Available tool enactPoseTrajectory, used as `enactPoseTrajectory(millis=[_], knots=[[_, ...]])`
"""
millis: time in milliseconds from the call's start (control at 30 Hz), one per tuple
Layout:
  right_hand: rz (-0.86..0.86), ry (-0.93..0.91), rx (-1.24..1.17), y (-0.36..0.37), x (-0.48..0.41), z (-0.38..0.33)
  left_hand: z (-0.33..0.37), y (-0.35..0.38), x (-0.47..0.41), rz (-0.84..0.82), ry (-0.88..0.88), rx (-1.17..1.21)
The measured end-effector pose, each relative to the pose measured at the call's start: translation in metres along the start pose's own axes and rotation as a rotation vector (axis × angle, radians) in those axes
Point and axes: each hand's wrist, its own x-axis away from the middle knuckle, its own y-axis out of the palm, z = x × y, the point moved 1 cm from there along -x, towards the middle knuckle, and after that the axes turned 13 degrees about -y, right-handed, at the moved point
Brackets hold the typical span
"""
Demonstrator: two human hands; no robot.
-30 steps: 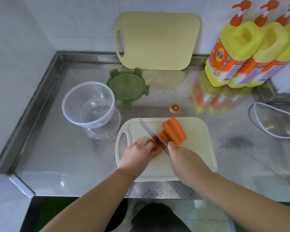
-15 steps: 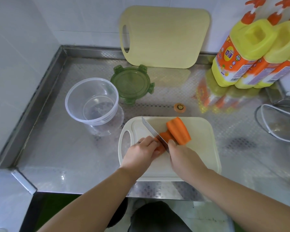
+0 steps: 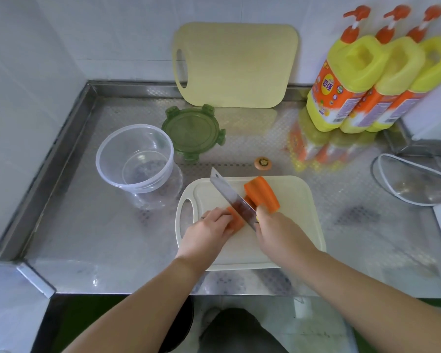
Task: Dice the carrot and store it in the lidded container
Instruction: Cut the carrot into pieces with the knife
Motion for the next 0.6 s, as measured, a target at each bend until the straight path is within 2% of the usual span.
enactPoseTrajectory(millis=[600], knots=[[-0.09, -0.02, 0.065, 0.004, 0.0015, -0.0101, -0.0052, 0.004, -0.0048, -0.016, 0.021, -0.032]])
